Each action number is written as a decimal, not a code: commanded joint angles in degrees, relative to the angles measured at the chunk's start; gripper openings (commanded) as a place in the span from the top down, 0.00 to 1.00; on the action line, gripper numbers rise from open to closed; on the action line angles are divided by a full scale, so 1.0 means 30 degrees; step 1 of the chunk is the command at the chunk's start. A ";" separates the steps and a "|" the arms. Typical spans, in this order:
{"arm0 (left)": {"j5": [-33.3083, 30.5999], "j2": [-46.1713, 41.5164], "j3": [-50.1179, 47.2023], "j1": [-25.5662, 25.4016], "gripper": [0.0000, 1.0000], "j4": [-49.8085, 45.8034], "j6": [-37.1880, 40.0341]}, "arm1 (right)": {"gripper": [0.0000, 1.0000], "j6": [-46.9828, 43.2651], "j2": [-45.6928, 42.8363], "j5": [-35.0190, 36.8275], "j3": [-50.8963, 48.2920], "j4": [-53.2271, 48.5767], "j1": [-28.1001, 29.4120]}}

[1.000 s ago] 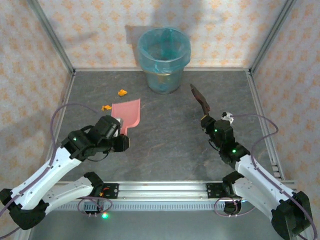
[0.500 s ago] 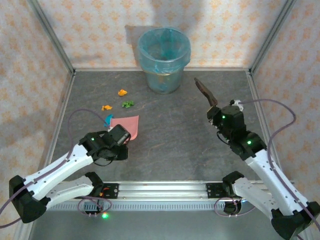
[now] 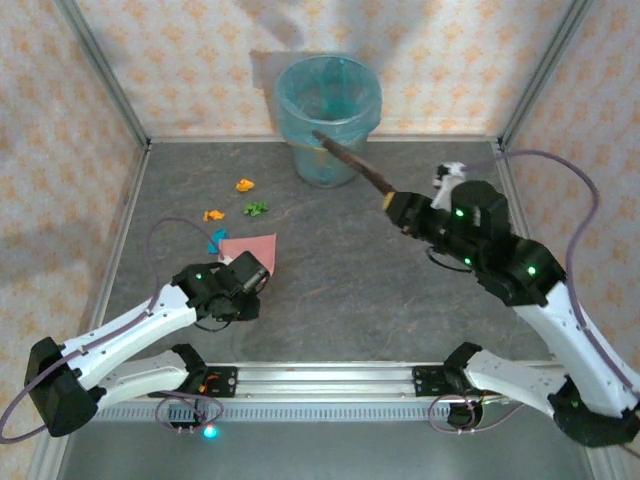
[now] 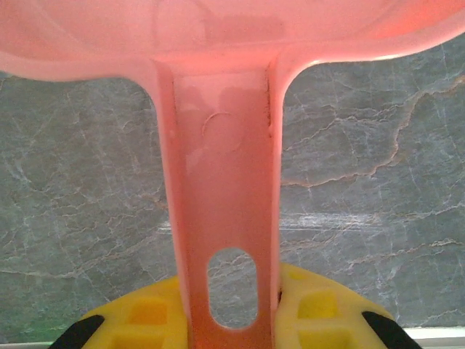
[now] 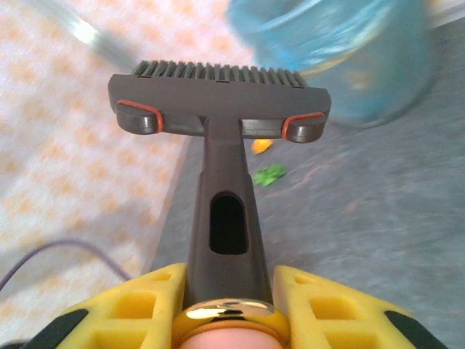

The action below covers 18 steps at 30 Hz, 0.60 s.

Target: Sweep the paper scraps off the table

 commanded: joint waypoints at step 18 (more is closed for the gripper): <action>-0.1990 -0.1647 -0.0880 -0.0758 1.00 -0.4494 -0.4006 | 1.00 -0.3520 1.6097 0.0329 0.8819 0.3666 0.2827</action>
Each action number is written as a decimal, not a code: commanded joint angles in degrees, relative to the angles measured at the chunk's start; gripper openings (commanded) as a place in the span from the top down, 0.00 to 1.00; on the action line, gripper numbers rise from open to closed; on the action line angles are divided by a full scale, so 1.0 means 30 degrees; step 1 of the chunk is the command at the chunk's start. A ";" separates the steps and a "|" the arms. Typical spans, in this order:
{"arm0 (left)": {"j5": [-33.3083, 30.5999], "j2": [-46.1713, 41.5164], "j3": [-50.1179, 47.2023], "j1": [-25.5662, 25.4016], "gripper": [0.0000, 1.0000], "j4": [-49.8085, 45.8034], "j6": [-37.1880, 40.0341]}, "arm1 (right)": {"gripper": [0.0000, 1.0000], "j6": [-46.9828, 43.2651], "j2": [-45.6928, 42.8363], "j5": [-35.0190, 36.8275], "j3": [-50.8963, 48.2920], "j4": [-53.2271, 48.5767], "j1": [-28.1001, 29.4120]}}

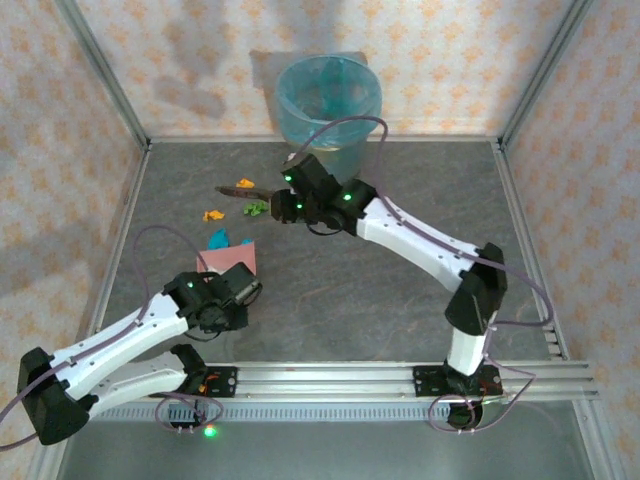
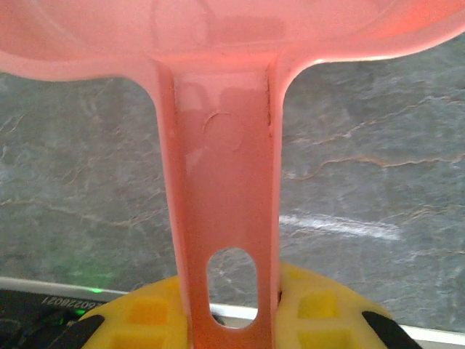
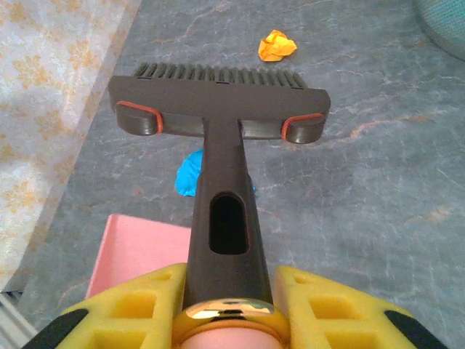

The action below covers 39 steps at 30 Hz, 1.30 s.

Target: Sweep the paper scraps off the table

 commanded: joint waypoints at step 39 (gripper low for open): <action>-0.2714 -0.1532 0.1706 -0.0330 1.00 -0.3955 -0.1127 | 1.00 -0.2597 0.1939 0.4054 -0.1694 0.0061 0.0167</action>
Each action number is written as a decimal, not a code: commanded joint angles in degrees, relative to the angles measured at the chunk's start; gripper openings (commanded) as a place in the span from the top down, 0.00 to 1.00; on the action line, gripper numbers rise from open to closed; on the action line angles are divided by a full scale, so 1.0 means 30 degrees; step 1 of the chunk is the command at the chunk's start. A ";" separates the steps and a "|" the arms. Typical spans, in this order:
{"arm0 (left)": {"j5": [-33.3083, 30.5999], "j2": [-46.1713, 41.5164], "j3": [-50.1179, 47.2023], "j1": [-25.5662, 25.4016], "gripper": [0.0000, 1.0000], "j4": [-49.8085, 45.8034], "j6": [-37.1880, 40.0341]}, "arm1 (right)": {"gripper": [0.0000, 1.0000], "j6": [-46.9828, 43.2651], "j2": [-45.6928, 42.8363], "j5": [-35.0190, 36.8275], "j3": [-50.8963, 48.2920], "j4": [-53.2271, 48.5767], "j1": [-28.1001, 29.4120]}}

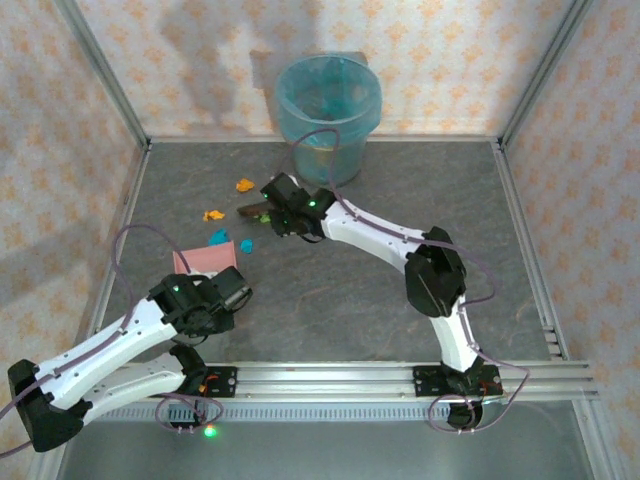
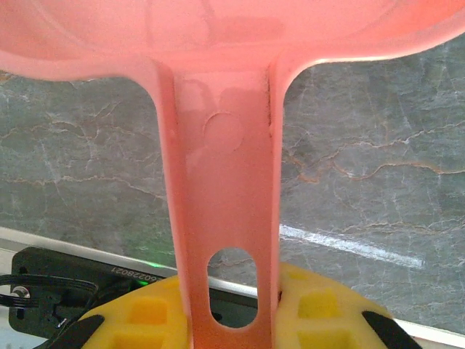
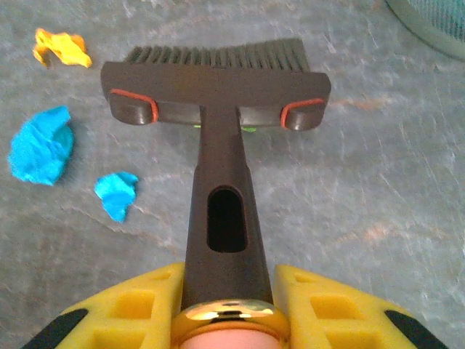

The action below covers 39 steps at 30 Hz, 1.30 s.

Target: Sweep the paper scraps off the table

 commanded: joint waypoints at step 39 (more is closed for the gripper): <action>0.3144 0.9425 0.2786 -0.1524 1.00 0.4048 0.6260 | 1.00 0.2560 -0.9475 0.1221 -0.8137 -0.0485 -0.1736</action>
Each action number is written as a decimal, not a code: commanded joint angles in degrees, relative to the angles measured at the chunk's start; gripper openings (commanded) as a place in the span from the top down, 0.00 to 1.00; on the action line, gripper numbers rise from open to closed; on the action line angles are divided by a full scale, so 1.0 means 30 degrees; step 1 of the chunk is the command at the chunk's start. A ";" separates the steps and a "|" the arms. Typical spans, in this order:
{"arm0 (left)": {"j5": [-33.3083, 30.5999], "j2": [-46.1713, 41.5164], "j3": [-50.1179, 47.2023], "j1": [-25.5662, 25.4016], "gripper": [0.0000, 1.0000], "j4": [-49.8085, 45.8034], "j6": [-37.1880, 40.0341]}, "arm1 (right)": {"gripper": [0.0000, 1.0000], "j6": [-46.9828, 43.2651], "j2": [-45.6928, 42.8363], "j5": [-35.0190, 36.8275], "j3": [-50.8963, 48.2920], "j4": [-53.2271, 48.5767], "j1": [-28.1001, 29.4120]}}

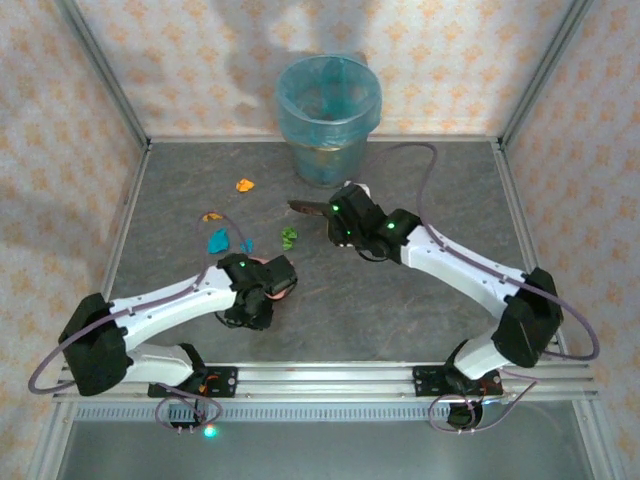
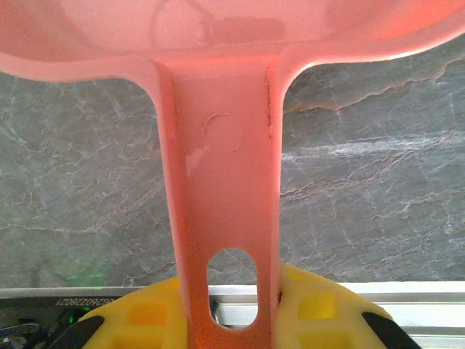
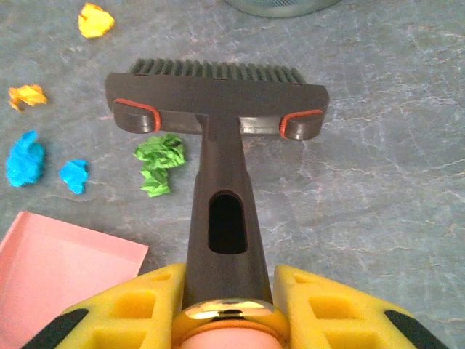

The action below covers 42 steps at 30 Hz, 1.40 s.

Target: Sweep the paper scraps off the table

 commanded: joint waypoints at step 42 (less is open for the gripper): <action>0.1491 0.4795 0.1709 0.2870 1.00 0.2404 0.2622 | 1.00 -0.4407 -0.1241 -0.2984 -0.1637 -0.2924 0.1899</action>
